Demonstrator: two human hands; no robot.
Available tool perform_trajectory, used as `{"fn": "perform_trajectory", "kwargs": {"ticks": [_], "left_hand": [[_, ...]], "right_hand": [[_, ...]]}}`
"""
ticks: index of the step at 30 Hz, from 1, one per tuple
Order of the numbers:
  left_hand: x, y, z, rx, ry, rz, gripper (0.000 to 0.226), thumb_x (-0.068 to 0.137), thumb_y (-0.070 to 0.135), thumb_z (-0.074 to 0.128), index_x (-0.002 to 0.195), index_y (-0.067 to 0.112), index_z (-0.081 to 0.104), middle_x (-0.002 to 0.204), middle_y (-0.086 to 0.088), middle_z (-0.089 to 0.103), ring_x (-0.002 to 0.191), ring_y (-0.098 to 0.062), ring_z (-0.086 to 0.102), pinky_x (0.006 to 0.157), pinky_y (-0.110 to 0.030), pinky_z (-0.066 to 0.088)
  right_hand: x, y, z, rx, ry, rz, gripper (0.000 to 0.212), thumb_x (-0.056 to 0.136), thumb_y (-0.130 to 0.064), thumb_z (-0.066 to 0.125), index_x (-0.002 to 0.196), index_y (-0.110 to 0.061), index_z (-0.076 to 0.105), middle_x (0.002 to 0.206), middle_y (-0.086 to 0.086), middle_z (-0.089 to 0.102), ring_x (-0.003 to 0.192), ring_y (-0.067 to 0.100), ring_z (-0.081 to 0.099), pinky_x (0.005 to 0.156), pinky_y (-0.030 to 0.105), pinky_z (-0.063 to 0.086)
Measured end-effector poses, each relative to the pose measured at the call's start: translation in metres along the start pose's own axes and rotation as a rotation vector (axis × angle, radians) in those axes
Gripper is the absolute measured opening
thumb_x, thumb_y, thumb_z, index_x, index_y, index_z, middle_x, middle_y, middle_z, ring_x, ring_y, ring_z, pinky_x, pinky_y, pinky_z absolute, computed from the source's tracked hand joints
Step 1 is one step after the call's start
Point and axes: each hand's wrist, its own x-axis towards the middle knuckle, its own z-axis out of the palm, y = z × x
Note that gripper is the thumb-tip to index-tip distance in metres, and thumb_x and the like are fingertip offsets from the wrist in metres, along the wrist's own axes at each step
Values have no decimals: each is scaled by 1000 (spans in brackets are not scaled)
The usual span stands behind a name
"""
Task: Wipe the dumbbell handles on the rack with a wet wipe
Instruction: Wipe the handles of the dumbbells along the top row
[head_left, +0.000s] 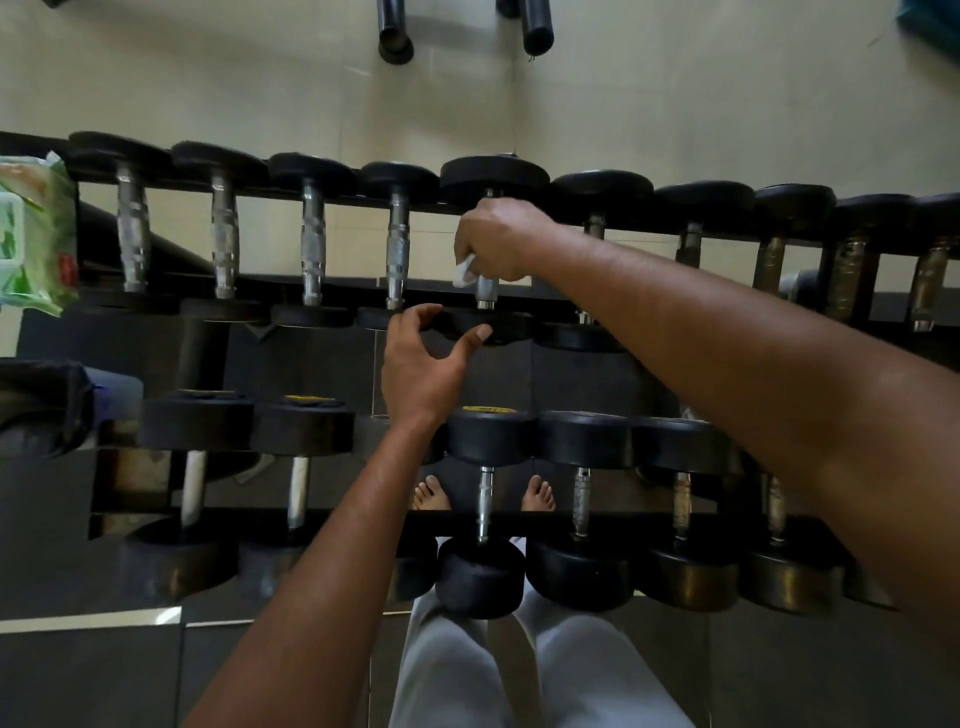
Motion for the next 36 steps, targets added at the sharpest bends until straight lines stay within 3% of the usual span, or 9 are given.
{"fn": "perform_trajectory", "kwargs": {"ticks": [5, 8, 10, 12, 15, 17, 22, 29, 36], "left_hand": [[-8, -2, 9, -14, 19, -45, 70, 83, 69, 81, 130, 21, 61, 126, 9, 56, 109, -8, 59, 85, -24, 53], [-24, -1, 24, -125, 56, -162, 72, 84, 67, 81, 132, 19, 57, 127, 6, 55, 114, -8, 56, 89, -13, 45], [-32, -2, 37, -285, 35, -343, 79, 78, 69, 85, 134, 22, 55, 131, 6, 57, 122, -12, 57, 101, -22, 46], [-33, -1, 46, -517, -46, -525, 92, 74, 65, 91, 146, 25, 49, 146, 6, 53, 134, -15, 53, 111, -33, 48], [-30, -1, 56, -797, -103, -569, 102, 74, 46, 97, 158, 31, 41, 158, 9, 47, 140, -17, 53, 100, -39, 57], [-26, -5, 62, -860, -102, -556, 102, 71, 43, 100, 155, 36, 43, 155, 11, 51, 137, -17, 57, 101, -47, 57], [-20, -18, 74, -881, -88, -560, 102, 65, 56, 99, 150, 32, 48, 156, -11, 54, 131, -29, 65, 84, -37, 52], [-19, -25, 77, -796, -174, -483, 94, 69, 54, 97, 148, 42, 48, 147, 11, 61, 131, -16, 63, 100, -47, 53], [-10, -33, 80, -671, -58, -470, 113, 47, 68, 99, 145, 41, 50, 144, 13, 61, 130, -16, 60, 109, -52, 53]], "right_hand": [[-14, 0, 22, 36, -14, -79, 26, 98, -27, 73, 123, -28, 76, 119, -3, 72, 98, 18, 63, 70, 31, 47], [-24, 10, 27, 226, 28, 2, 25, 94, -36, 79, 118, -28, 79, 117, -6, 76, 103, 16, 68, 85, 38, 59], [-31, 23, 34, 480, 119, 140, 30, 91, -41, 83, 118, -27, 80, 118, -7, 75, 106, 12, 69, 92, 39, 60], [-39, 32, 43, 711, 210, 248, 30, 91, -40, 83, 117, -26, 80, 117, -10, 75, 104, 9, 71, 88, 38, 64], [-48, 38, 53, 922, 283, 347, 26, 94, -34, 81, 117, -22, 79, 106, -10, 75, 76, 14, 76, 73, 33, 67], [-49, 40, 57, 965, 307, 378, 27, 95, -34, 80, 119, -21, 79, 105, -11, 74, 68, 12, 75, 72, 31, 66], [-49, 40, 63, 883, 360, 340, 24, 97, -38, 77, 116, -23, 79, 98, -8, 74, 69, 13, 75, 75, 37, 66], [-48, 40, 64, 916, 387, 333, 27, 97, -39, 77, 117, -21, 78, 94, -9, 72, 72, 15, 75, 77, 39, 66], [-42, 46, 75, 872, 433, 318, 28, 97, -38, 77, 118, -21, 78, 96, -12, 72, 79, 13, 74, 79, 40, 65]]}}
